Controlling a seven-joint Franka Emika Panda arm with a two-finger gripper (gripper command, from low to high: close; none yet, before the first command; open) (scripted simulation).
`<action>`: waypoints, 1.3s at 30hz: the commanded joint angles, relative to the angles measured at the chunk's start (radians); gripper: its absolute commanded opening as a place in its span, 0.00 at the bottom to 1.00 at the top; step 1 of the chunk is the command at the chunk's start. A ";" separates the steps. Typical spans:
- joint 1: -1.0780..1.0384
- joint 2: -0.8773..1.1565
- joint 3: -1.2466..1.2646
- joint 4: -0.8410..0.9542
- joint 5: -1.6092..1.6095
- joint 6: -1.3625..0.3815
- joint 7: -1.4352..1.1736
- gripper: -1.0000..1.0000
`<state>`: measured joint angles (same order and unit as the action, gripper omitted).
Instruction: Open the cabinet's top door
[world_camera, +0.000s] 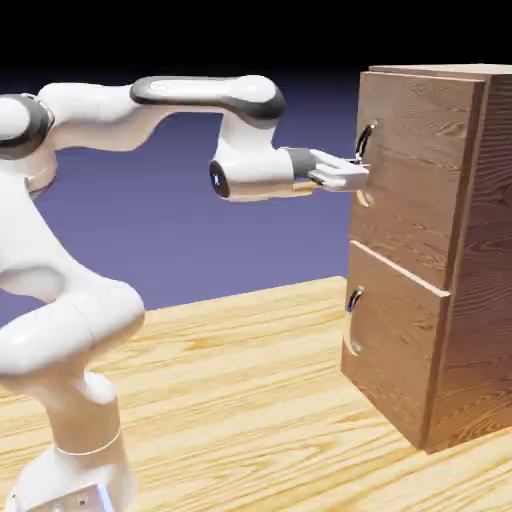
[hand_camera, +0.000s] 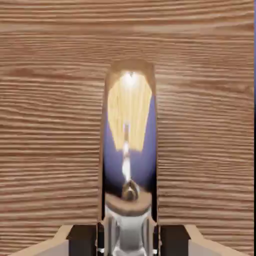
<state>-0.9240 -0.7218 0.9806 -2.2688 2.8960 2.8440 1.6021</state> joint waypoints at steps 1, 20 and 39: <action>0.036 0.018 -0.031 -0.011 0.002 -0.007 -0.028 0.00; 0.646 0.055 -0.621 -0.252 -0.403 -0.163 0.007 0.00; 0.749 -0.102 -1.135 -0.445 -1.229 -0.707 0.368 0.00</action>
<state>-0.1752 -0.8236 -0.1544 -2.7139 1.6673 2.1383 1.9689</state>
